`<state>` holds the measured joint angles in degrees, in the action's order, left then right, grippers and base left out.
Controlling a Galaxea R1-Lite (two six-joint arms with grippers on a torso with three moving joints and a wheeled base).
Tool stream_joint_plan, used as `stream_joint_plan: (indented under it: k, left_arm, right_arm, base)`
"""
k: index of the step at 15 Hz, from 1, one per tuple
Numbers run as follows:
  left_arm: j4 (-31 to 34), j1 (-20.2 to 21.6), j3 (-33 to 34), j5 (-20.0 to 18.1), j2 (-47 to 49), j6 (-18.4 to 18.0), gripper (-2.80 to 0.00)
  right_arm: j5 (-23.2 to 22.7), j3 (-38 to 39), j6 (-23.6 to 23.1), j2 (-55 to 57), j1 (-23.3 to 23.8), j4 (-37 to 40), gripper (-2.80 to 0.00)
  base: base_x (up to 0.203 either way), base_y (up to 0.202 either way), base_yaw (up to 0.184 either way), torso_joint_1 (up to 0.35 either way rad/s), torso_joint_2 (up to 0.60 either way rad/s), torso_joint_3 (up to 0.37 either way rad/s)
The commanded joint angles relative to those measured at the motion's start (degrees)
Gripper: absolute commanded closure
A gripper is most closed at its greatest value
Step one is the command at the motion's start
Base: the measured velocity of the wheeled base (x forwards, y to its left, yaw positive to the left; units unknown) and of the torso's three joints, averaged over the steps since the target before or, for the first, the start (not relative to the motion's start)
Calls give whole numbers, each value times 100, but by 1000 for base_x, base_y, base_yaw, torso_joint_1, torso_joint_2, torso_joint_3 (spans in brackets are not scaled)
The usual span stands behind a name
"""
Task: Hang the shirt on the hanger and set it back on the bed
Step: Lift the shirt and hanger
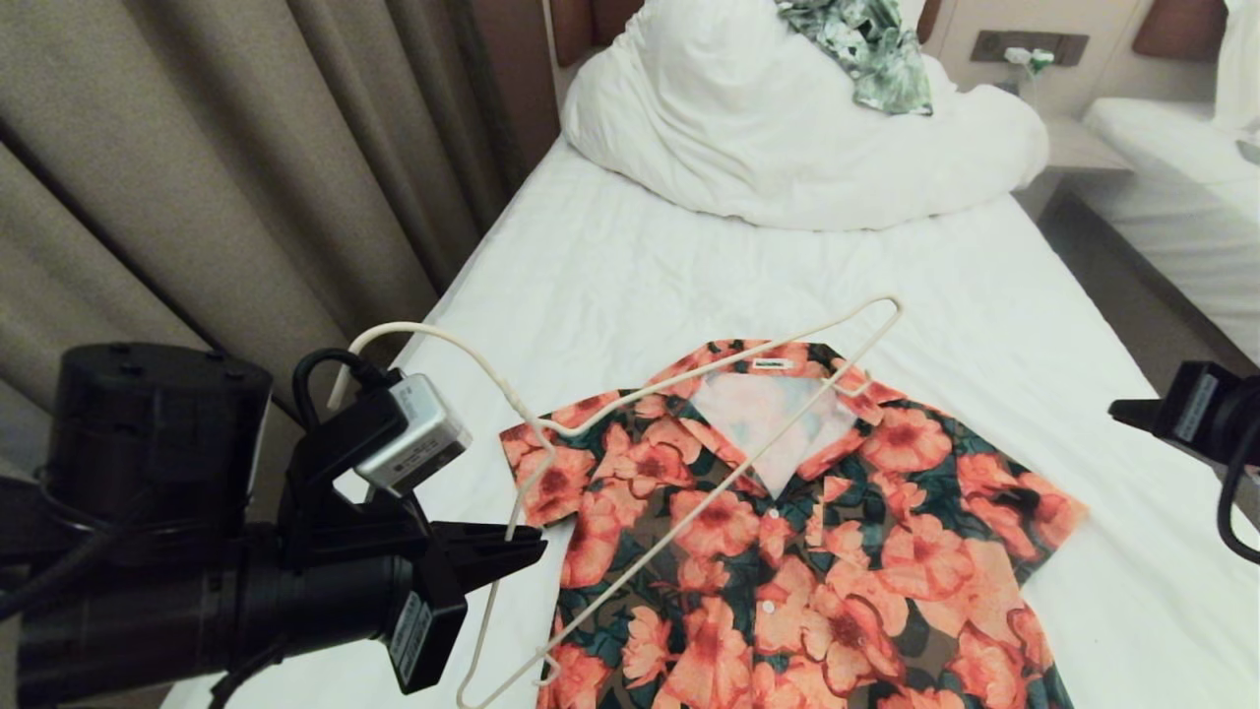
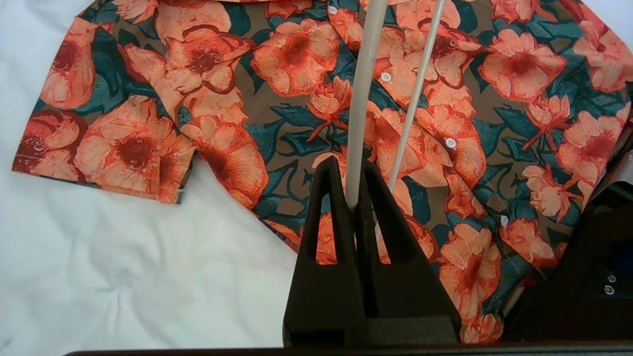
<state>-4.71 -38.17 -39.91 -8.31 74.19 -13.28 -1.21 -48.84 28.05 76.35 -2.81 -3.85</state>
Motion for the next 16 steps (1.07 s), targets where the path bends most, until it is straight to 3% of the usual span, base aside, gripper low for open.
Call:
stream_joint_plan:
  k: [1,5,11,16]
  left_arm:
    - [-4,-5,1,-4,16,-8,0]
    - [-4,-6,1,-4,24,-8,0]
    - [-4,-1,9,14,8,-8,0]
    - [-4,2,10,14,8,-8,0]
  right_arm:
    - [-8,-292,602,1029,-95,-4,0]
    - [-16,-640,1242,2103,-108,-4,0]
    - [-10,-1721,1681,3184,-337,374,0]
    - [31,-3307,1930,4001,-591,1474,0]
  base:
    - [0,0,0,0,0,0]
    - [0,0,0,0,0,0]
    - [0,0,0,0,0,0]
    - [0,0,0,0,0,0]
